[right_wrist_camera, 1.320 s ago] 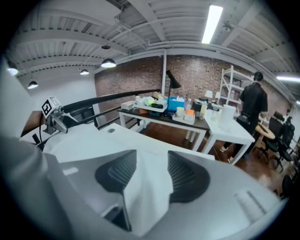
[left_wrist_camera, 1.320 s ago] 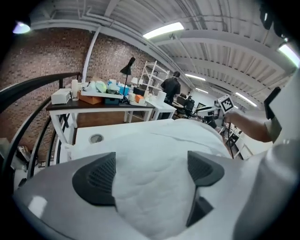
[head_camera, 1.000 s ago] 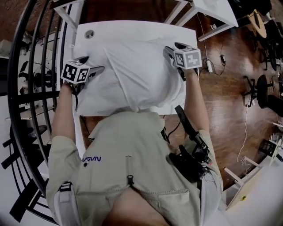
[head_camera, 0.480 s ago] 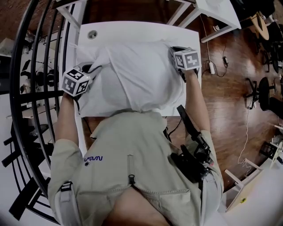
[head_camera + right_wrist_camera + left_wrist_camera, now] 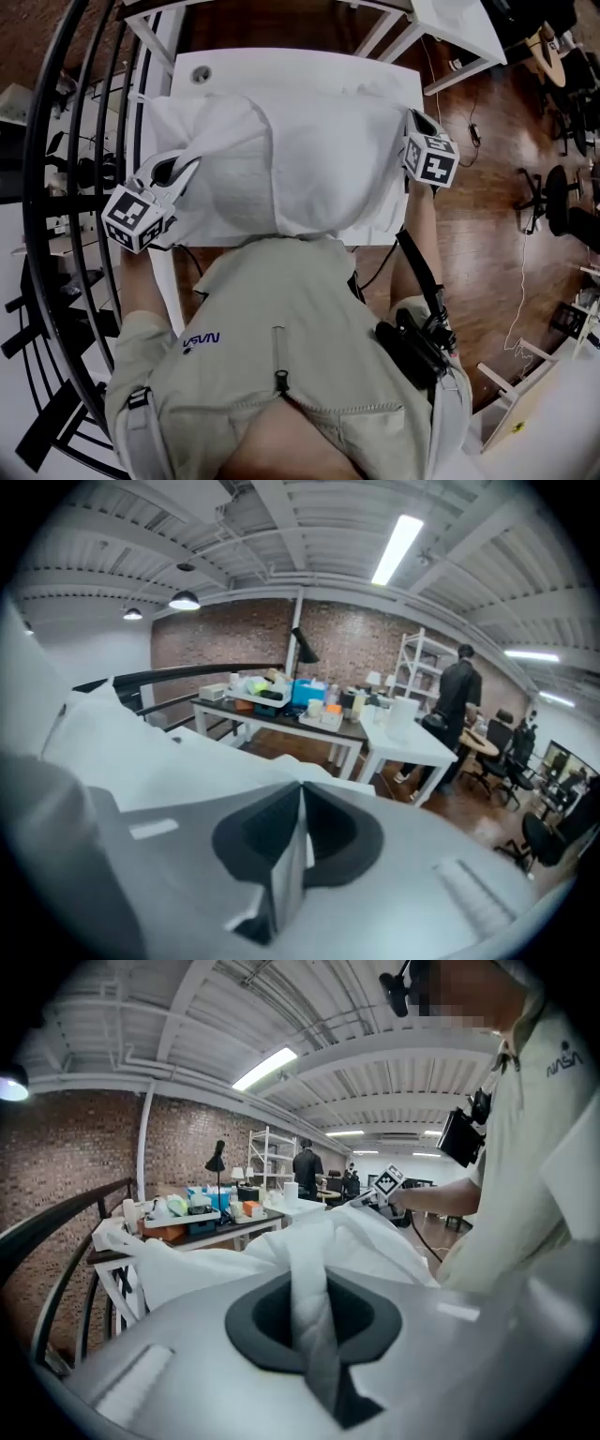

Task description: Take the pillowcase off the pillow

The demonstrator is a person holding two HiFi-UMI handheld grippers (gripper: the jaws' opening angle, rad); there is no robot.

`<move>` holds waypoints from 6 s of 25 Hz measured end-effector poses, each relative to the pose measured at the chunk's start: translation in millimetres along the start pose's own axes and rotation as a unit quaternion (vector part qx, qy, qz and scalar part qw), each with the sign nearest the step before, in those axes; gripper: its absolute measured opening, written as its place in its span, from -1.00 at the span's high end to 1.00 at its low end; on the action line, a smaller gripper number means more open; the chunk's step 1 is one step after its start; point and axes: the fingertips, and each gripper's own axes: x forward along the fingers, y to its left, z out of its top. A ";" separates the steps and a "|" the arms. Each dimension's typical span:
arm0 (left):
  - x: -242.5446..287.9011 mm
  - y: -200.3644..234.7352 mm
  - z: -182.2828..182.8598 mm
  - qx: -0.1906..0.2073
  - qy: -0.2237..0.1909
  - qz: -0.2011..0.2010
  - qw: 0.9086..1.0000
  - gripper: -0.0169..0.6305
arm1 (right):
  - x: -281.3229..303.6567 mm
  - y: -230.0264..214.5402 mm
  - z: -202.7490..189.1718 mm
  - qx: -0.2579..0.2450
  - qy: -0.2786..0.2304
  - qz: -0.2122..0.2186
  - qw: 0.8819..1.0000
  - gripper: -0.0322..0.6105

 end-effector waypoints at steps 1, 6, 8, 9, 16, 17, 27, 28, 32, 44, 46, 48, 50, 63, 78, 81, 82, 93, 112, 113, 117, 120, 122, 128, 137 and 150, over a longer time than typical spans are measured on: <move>-4.8 3.5 5.5 0.001 -0.011 0.006 1.000 0.86 | -4.9 -12.1 0.7 0.010 -0.007 -0.019 1.000 0.89; -23.0 23.7 25.0 0.003 -0.045 0.026 0.999 0.86 | -24.1 -59.5 7.0 0.057 -0.033 -0.094 0.993 0.89; -28.8 26.8 27.5 0.004 -0.053 0.027 0.998 0.86 | -28.2 -67.5 8.4 0.069 -0.036 -0.111 0.991 0.89; -30.2 28.5 27.1 0.003 -0.056 0.027 0.998 0.86 | -29.2 -71.8 7.2 0.075 -0.035 -0.120 0.989 0.89; -4.6 42.6 -11.5 -0.066 -0.039 0.025 0.997 0.86 | -16.8 -95.1 -43.0 0.119 0.018 -0.152 0.981 0.89; 2.9 45.5 -16.5 -0.080 -0.038 0.024 0.996 0.86 | -10.9 -90.9 -49.6 0.119 0.024 -0.144 0.982 0.89; 79.5 87.3 -24.8 -0.069 0.020 0.061 0.996 0.30 | 23.5 -36.3 -24.7 0.113 -0.025 0.024 0.993 0.54; 80.7 94.3 -26.3 -0.074 0.022 0.070 0.995 0.21 | 21.7 -32.2 -22.7 0.111 -0.028 0.027 0.993 0.53; 71.9 117.7 -20.1 -0.089 0.005 0.110 0.990 0.13 | 5.4 -20.6 -12.5 0.120 -0.064 0.029 0.990 0.51; 38.6 -23.5 6.3 -0.102 -0.050 -0.002 0.993 0.12 | -81.9 47.0 -50.2 0.107 -0.060 0.024 0.992 0.44; 44.0 -46.6 -4.1 -0.128 -0.042 -0.025 0.991 0.12 | -88.7 61.3 -64.3 0.108 -0.048 0.030 0.993 0.41; 51.3 -66.2 -22.0 -0.140 -0.021 -0.034 0.989 0.12 | -93.0 75.0 -82.5 0.092 -0.030 0.035 0.995 0.36; 55.6 -82.4 -41.6 -0.129 0.007 -0.027 0.991 0.06 | -96.9 85.4 -102.8 0.065 -0.008 0.039 0.997 0.33; 63.9 -99.9 -109.6 -0.375 0.037 0.066 0.924 -0.06 | -83.6 89.0 -165.5 0.001 0.061 0.080 0.995 0.01; 115.3 -47.7 -117.1 -0.584 -0.075 0.121 0.799 0.21 | -62.8 110.2 -160.6 0.021 0.062 0.109 0.992 0.28; 104.4 -42.7 -103.7 -0.560 -0.080 0.119 0.816 0.71 | -65.9 118.0 -157.3 0.007 0.053 0.103 0.993 0.47; 100.5 -42.1 -98.6 -0.555 -0.083 0.115 0.819 0.78 | -67.6 119.0 -156.8 0.005 0.051 0.100 0.994 0.51; 61.2 -21.7 -37.6 -0.518 -0.147 0.087 0.838 0.86 | -90.6 92.1 -137.4 -0.012 0.020 0.026 0.999 0.88; -0.4 21.1 -35.8 -0.521 -0.194 0.074 0.828 0.85 | -64.5 -53.1 -162.8 0.061 0.075 -0.105 0.990 0.88; 2.6 16.1 -46.7 -0.523 -0.177 0.076 0.831 0.83 | -60.2 -43.5 -163.8 0.067 0.082 -0.071 0.992 0.87; 6.3 -1.5 -85.8 -0.509 -0.102 0.084 0.850 0.50 | -64.6 -8.4 -161.0 0.105 0.086 0.042 0.990 0.45; 2.5 -16.8 -104.8 -0.456 -0.030 0.079 0.886 0.30 | -81.8 -6.2 -147.9 0.154 0.057 0.061 0.985 0.35; -4.4 -28.8 -112.9 -0.424 0.015 0.063 0.903 0.27 | -93.5 -9.7 -130.4 0.164 0.030 0.057 0.984 0.35; -37.2 -68.1 -94.8 -0.327 0.059 -0.013 0.943 0.27 | -112.3 1.5 -62.9 0.121 -0.032 0.085 0.989 0.29; -43.3 -54.6 -12.0 -0.197 0.008 -0.049 0.979 0.64 | -110.8 71.3 -42.2 -0.039 0.059 0.201 0.977 0.29; 99.1 5.8 27.9 0.027 0.056 0.014 0.998 -0.29 | -115.9 94.9 25.4 -0.149 -0.015 0.270 0.951 0.29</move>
